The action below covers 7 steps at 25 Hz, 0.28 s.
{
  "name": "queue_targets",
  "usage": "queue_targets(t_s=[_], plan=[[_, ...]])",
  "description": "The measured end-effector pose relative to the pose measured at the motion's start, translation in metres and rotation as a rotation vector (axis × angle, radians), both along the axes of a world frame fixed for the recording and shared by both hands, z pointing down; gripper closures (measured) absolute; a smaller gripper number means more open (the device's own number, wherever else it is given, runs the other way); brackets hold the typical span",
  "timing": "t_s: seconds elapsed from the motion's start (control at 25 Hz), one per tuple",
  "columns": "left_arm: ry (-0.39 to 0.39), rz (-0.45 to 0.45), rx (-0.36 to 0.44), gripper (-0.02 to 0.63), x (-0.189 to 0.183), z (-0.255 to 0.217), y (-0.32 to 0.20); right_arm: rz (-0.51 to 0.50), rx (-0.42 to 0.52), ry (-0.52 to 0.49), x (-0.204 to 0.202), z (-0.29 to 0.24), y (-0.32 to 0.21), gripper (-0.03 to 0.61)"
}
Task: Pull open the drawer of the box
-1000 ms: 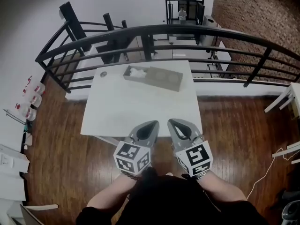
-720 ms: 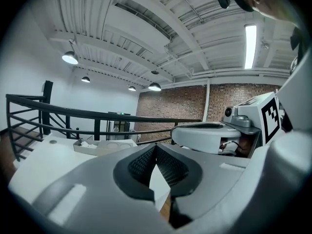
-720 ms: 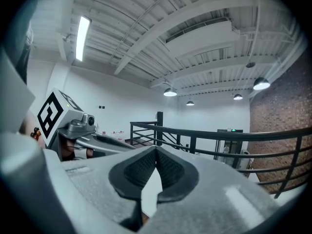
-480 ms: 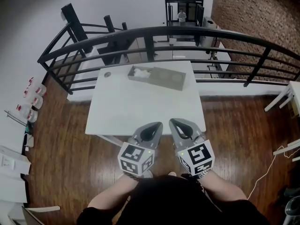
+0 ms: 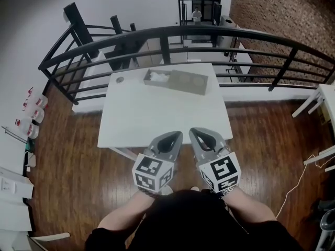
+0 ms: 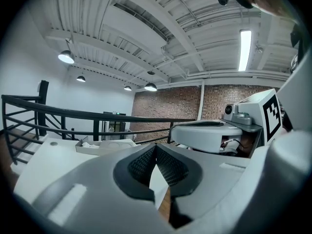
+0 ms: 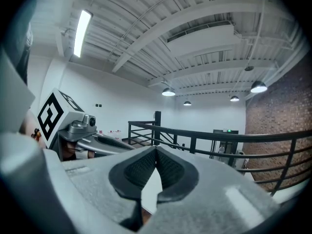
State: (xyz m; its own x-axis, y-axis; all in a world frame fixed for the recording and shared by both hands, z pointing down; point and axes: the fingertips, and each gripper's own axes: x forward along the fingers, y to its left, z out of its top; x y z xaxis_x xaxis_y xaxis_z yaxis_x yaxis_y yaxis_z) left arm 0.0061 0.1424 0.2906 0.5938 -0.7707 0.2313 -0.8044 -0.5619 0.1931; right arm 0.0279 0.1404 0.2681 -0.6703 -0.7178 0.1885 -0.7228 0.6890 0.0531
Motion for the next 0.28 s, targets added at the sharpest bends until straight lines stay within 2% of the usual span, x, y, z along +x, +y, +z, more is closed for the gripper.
queue_targets(t_s=[0.28], plan=[[0.006, 0.010, 0.001, 0.597, -0.024, -0.002, 0.010, 0.015, 0.003, 0.011, -0.022, -0.002, 0.011, 0.586]])
